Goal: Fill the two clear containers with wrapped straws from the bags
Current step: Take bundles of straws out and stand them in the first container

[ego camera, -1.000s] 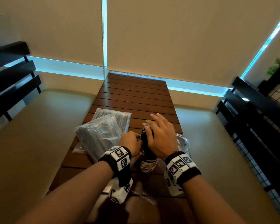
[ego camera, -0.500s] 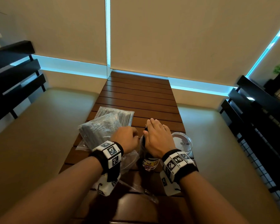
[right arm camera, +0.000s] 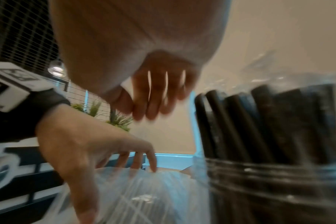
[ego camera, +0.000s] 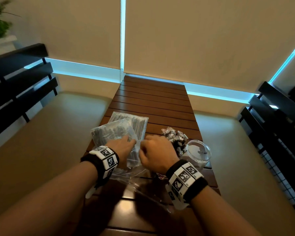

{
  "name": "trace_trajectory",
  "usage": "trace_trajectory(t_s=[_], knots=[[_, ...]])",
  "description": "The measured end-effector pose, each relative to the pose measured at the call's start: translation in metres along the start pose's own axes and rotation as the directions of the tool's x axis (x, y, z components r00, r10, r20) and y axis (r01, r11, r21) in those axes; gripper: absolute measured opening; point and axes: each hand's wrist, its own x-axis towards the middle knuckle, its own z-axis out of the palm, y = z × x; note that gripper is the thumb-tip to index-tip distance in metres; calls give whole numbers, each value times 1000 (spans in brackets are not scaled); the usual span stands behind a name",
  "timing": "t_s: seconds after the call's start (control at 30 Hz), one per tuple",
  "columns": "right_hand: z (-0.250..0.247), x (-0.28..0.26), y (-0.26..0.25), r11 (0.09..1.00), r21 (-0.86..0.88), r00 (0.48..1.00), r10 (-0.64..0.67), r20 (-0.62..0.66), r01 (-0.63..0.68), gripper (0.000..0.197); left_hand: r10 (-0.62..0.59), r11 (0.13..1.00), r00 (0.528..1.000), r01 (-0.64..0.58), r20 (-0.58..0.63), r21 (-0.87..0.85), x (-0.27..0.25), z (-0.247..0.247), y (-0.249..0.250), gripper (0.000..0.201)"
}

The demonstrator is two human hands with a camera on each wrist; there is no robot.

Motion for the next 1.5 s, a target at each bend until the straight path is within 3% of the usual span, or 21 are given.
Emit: trace_trajectory(t_s=[0.03, 0.1, 0.17, 0.23, 0.33, 0.4, 0.47, 0.53, 0.6, 0.7, 0.77, 0.93, 1.03, 1.07, 1.23, 1.5], knots=[[8, 2, -2, 998, 67, 984, 4, 178, -17, 29, 19, 999, 1000, -19, 11, 32, -1, -2, -2, 75], [27, 5, -6, 985, 163, 913, -17, 407, -54, 27, 10, 1000, 1000, -10, -21, 28, -2, -7, -8, 69], [47, 9, -10, 973, 217, 872, -37, 488, -80, 20, -24, 998, 995, 18, -100, -57, -3, -14, -13, 49], [60, 16, -17, 949, 288, 869, -35, 494, -126, 21, -60, 989, 982, 35, -177, -140, -4, -19, -18, 33], [78, 33, -23, 922, 307, 914, 101, 394, -234, 13, -73, 983, 965, 27, -250, -183, -7, -26, -24, 27], [92, 50, -22, 901, 284, 916, 231, 329, -329, 34, -63, 981, 955, 5, -290, -195, -9, -29, -27, 27], [99, 65, -25, 905, 219, 895, 277, 349, -365, 38, -51, 982, 944, -12, -325, -188, -11, -32, -31, 29], [95, 76, -26, 921, 141, 873, 284, 396, -364, 32, -31, 983, 939, -34, -343, -183, -12, -34, -35, 30], [103, 86, -22, 893, 123, 856, 366, 365, -434, 26, -9, 983, 935, -56, -355, -173, -13, -34, -37, 30], [117, 96, -19, 818, 124, 767, 458, 450, -562, 26, 16, 982, 923, -86, -385, -165, -14, -32, -41, 30], [122, 99, -16, 811, 78, 713, 460, 529, -580, 26, 30, 979, 920, -106, -391, -174, -13, -31, -42, 30], [134, 98, -9, 836, 46, 720, 441, 535, -546, 40, 49, 970, 918, -138, -394, -200, -9, -28, -40, 31], [121, 95, -16, 860, 22, 661, 375, 650, -510, 36, 31, 967, 925, -124, -378, -224, -5, -26, -40, 31], [113, 94, -17, 862, 25, 659, 368, 656, -506, 35, 25, 966, 926, -119, -376, -230, -4, -25, -41, 32], [89, 87, -10, 873, 46, 793, 417, 445, -485, 35, -35, 954, 927, -81, -372, -290, 6, -21, -48, 28], [54, 77, -19, 912, -35, 807, 379, 453, -409, 28, -151, 915, 912, -17, -382, -404, 16, -23, -39, 24]])
